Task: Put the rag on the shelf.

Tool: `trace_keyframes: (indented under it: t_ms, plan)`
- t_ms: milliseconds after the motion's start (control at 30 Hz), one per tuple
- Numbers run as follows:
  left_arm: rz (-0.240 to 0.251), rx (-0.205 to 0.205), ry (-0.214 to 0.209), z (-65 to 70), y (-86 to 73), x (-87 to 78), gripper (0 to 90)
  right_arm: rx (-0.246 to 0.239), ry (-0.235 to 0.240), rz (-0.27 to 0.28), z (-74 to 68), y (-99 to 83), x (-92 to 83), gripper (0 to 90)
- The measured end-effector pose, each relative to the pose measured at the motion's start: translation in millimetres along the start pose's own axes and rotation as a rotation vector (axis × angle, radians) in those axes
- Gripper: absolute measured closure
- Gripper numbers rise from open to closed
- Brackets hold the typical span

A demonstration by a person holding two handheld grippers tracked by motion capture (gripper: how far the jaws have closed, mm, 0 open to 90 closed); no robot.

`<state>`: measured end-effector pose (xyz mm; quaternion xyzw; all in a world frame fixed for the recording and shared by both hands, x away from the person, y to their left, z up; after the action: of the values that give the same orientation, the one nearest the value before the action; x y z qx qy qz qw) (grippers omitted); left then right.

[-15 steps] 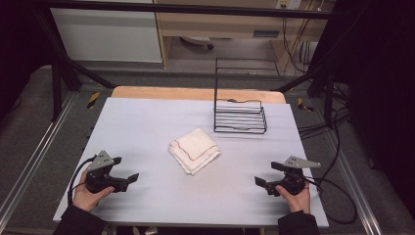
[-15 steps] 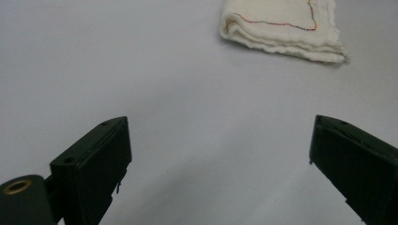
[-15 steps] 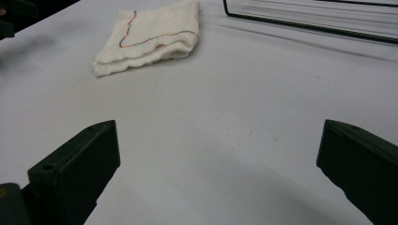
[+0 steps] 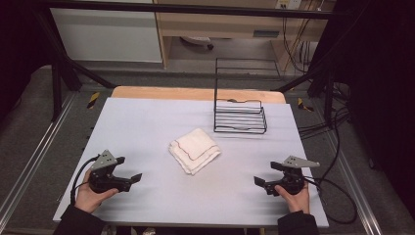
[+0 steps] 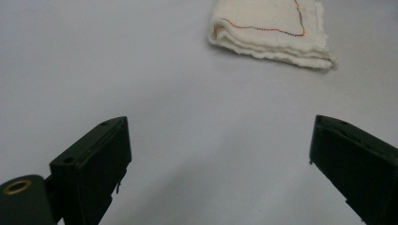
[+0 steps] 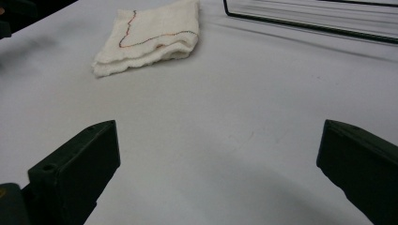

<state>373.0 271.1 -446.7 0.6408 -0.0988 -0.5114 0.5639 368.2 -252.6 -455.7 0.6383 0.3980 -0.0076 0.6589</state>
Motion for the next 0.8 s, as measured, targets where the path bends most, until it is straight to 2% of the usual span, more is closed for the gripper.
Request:
trace_keyframes:
  t_ms: [333,467,633,800]
  plan:
    - [-0.009,-0.019,-0.003,4.4,11.8,12.2,6.2,-0.005,-0.009,-0.019,-3.0,-0.7,3.5,0.5]
    - [-0.026,-0.014,0.004,5.5,17.8,19.4,6.8,-0.007,-0.011,-0.021,-5.0,-0.1,5.4,0.4]
    - [-0.022,-0.038,0.014,4.2,26.7,27.2,8.7,-0.002,-0.009,-0.023,-5.8,-0.3,6.3,0.4]
    - [-0.036,-0.039,0.021,3.3,36.5,35.4,10.1,-0.002,-0.011,-0.023,-5.8,-0.3,6.4,0.4]
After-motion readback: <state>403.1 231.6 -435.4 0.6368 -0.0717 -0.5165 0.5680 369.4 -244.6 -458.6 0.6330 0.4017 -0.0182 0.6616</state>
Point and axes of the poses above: each handheld gripper's, and its own axes: x roughly forward along the jaws, y roughly out of its top, z roughly to its right, the point moved 3 cm from there along x, roughly forward along the jaws, and after that the axes turned 11 degrees about -y, right-handed, at the moved point
